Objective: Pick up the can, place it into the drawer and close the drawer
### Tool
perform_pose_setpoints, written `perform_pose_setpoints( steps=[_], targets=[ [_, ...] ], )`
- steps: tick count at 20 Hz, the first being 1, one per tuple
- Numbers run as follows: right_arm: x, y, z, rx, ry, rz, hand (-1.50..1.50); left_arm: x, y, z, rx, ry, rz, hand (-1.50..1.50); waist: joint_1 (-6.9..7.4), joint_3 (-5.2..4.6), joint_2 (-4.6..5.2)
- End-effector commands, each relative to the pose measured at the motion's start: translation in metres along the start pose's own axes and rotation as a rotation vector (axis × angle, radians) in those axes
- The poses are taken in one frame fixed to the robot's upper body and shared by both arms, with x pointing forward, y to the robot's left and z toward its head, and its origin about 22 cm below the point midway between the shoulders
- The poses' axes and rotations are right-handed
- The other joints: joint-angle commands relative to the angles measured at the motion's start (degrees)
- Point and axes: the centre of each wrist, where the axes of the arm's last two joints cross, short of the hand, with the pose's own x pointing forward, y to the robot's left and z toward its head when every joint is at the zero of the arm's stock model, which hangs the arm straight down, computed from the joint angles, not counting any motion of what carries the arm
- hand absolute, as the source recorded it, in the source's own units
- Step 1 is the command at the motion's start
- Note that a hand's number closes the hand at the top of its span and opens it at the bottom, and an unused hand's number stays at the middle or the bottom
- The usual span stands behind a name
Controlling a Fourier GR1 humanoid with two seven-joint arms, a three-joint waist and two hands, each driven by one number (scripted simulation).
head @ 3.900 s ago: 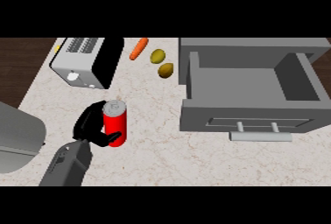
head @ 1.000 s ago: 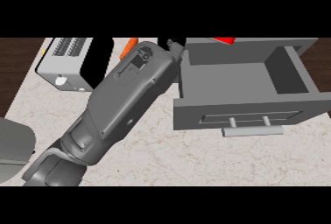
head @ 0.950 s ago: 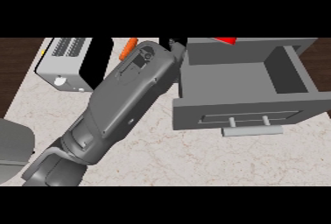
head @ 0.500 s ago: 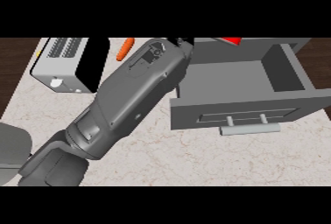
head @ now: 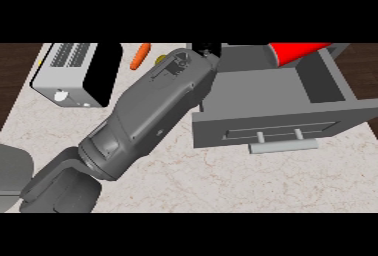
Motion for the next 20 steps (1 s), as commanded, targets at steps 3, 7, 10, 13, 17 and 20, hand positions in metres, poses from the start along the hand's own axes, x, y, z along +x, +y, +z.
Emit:
perform_pose_setpoints(
  steps=[3, 7, 10, 13, 17, 20],
  targets=[
    [-0.013, 0.000, -0.002, -0.006, 0.004, -0.005, -1.50, -0.015, 0.002, 0.001, 0.047, 0.031, -0.030, -1.50, -0.68, 0.06, 0.23],
    [-0.008, -0.014, -0.005, -0.009, -0.001, 0.009, -1.50, -0.021, 0.005, 0.000, 0.072, 0.015, -0.057, -1.50, -0.62, 0.05, 0.22],
    [-0.001, 0.001, -0.015, 0.027, -0.006, 0.000, -1.50, -0.020, 0.001, 0.003, 0.102, -0.004, -0.045, -1.50, -1.50, 0.03, 0.55],
    [-0.009, -0.002, -0.015, -0.001, -0.016, 0.001, -1.50, -0.026, 0.002, 0.006, 0.099, 0.003, -0.040, -1.50, -0.75, 0.03, 0.30],
    [0.004, -0.005, 0.000, 0.014, -0.019, 0.016, -1.50, -0.022, 0.004, 0.001, 0.110, -0.012, -0.008, -1.50, -0.51, -0.02, 0.08],
    [0.024, -0.002, -0.014, 0.036, -0.159, 0.187, -1.50, -0.025, 0.005, 0.001, 0.091, -0.033, -0.013, -1.50, -0.54, -0.02, 0.47]
  ],
)
